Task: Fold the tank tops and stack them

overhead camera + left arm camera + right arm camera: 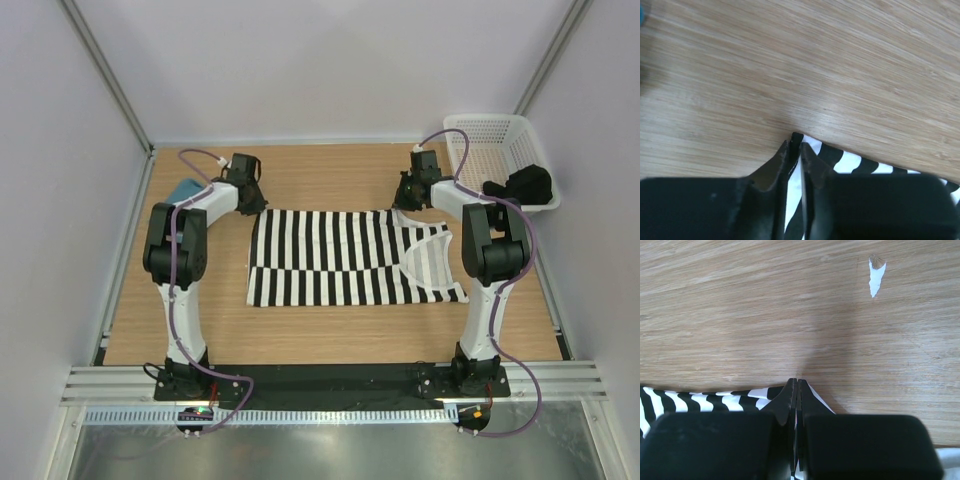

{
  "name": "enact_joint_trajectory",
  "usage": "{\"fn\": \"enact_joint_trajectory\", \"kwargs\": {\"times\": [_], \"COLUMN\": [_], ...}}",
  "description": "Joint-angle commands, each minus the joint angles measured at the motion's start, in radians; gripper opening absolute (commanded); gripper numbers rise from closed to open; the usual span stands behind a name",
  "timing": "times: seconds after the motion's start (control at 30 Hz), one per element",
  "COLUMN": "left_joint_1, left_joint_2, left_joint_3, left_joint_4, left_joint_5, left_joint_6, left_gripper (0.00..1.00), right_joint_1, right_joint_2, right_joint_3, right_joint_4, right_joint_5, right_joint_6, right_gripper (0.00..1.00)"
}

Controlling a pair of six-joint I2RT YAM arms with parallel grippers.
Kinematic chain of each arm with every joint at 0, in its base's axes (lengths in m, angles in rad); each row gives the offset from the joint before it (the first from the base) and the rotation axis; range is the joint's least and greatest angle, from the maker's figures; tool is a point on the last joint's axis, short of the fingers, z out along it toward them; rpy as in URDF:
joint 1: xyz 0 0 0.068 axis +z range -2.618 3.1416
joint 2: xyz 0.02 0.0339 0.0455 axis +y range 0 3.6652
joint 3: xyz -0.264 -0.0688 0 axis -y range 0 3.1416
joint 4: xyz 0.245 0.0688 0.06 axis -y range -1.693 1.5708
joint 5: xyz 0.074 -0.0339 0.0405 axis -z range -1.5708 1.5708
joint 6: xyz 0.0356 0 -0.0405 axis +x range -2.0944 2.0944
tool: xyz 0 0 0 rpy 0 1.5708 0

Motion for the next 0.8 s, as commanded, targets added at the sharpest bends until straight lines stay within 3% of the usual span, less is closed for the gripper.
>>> {"fn": "enact_joint_trajectory", "kwargs": {"times": [0.0, 0.1, 0.47, 0.77], "left_joint_1": [-0.004, -0.002, -0.004, -0.022], "left_joint_2": [0.014, 0.015, -0.101, -0.212], "left_joint_3": [0.047, 0.067, -0.026, -0.170], "left_joint_4": [-0.016, -0.026, -0.010, 0.131], "left_joint_5": [0.006, 0.008, 0.014, 0.015], "left_joint_6": [0.015, 0.018, 0.015, 0.021], "left_gripper": [0.13, 0.00, 0.00, 0.00], "right_joint_1": [0.006, 0.006, 0.005, 0.013], "right_joint_2": [-0.029, -0.035, -0.180, -0.270], "right_joint_3": [0.025, 0.025, -0.075, -0.172], "right_joint_4": [0.043, 0.033, 0.052, 0.084], "right_joint_5": [-0.003, -0.006, 0.037, 0.037], "right_joint_6": [0.003, 0.001, 0.024, 0.051], "right_gripper": [0.01, 0.01, 0.01, 0.01]}}
